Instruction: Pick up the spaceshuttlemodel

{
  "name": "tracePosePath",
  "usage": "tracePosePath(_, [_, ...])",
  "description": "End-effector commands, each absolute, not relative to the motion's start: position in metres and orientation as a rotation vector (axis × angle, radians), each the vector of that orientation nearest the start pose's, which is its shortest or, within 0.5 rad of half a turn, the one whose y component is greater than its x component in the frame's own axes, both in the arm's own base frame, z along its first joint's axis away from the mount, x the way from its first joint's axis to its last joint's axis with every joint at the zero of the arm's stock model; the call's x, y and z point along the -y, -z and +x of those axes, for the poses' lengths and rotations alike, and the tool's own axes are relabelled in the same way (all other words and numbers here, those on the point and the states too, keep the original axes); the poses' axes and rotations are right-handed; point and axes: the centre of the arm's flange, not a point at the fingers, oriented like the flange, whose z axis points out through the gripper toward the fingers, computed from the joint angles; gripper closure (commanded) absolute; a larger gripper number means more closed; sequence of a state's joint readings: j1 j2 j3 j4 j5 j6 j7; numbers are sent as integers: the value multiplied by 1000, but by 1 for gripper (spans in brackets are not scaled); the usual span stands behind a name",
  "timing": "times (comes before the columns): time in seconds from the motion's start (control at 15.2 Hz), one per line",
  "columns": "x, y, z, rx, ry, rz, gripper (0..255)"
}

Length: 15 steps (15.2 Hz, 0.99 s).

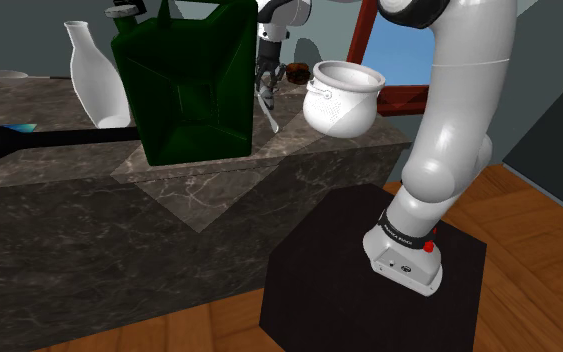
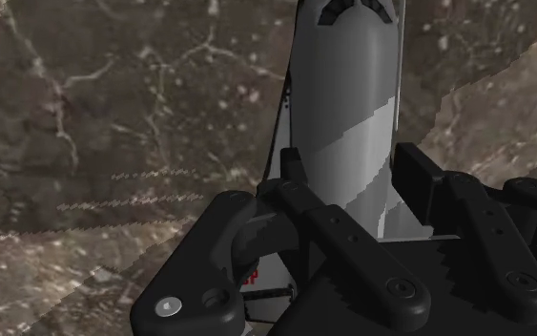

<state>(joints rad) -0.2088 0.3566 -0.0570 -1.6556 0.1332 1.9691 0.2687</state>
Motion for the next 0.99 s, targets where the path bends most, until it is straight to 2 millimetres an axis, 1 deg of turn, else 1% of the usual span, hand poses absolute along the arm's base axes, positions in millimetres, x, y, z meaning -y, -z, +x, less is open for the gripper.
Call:
tracePosePath(0.0, [160,-400,634,-878,-66,-2910,255])
tracePosePath(0.07, [160,-400,634,-878,-66,-2910,255])
tracePosePath(0.92, [160,-469,634,-878,-66,-2910,255])
